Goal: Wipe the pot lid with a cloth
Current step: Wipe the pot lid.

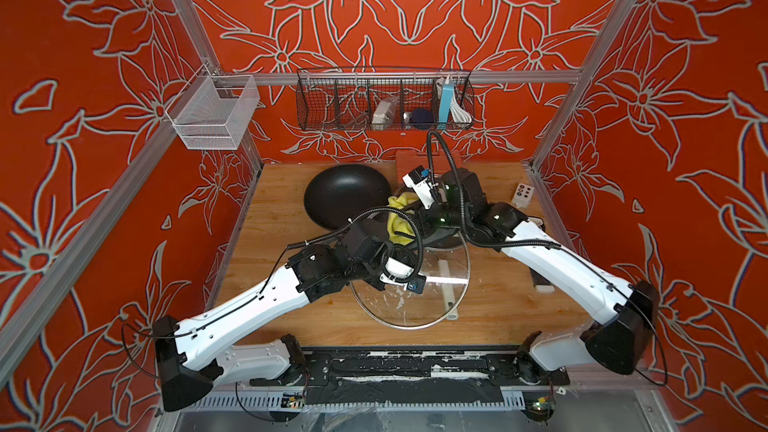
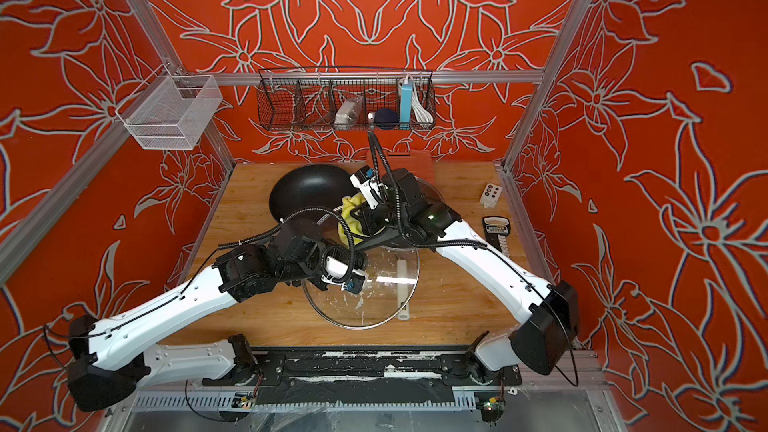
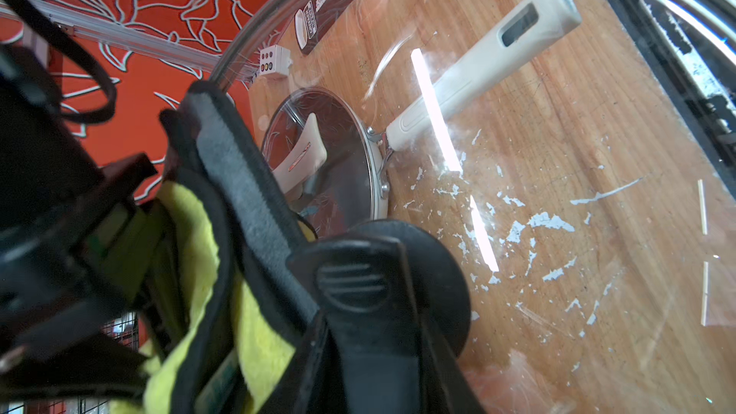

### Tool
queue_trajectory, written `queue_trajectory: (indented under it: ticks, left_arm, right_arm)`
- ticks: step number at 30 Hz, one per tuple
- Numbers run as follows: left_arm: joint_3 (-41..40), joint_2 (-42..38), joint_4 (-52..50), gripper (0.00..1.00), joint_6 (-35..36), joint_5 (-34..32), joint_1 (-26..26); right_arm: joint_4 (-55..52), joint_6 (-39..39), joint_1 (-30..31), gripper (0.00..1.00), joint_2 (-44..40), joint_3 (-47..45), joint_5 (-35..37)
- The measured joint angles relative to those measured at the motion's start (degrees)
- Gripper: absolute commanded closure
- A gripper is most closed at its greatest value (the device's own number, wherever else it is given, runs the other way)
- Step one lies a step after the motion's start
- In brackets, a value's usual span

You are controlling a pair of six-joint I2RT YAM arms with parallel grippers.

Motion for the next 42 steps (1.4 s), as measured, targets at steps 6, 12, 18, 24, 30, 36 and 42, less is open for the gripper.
queue_trajectory:
  ticks: [6, 12, 18, 24, 30, 36, 42]
  left_arm:
    - [-0.35, -0.37, -0.31, 1.00, -0.13, -0.44, 0.52]
    - [-0.42, -0.61, -0.28, 1.00, -0.24, -1.25, 0.79]
    - [-0.42, -0.59, -0.44, 1.00, -0.39, -1.27, 0.96]
    - [-0.42, -0.15, -0.83, 1.00, -0.48, -1.49, 1.27]
    - [-0.42, 0.17, -0.26, 1.00, -0.44, -1.29, 1.27]
    - [-0.42, 0.66, 0.72, 1.00, -0.46, -0.94, 1.33]
    - [-0.42, 0.70, 0.79, 1.00, -0.63, -0.52, 1.64]
  right_arm:
    - [-2.10, -0.04, -2.23, 1.00, -7.21, -5.01, 1.60]
    - [-3.91, -0.37, -2.71, 1.00, -9.77, -5.29, 2.38]
    - [-2.78, -0.11, -2.69, 1.00, -5.20, -3.93, 0.87]
    - [-0.24, 0.57, -1.73, 1.00, 2.56, 1.36, -0.98]
    - [1.40, 0.72, 1.18, 1.00, 10.43, 9.07, -2.10]
    - [3.76, 1.46, 3.89, 1.00, 18.10, 15.65, -4.72]
    - [5.79, 2.54, 4.66, 1.00, 21.42, 16.72, -7.85]
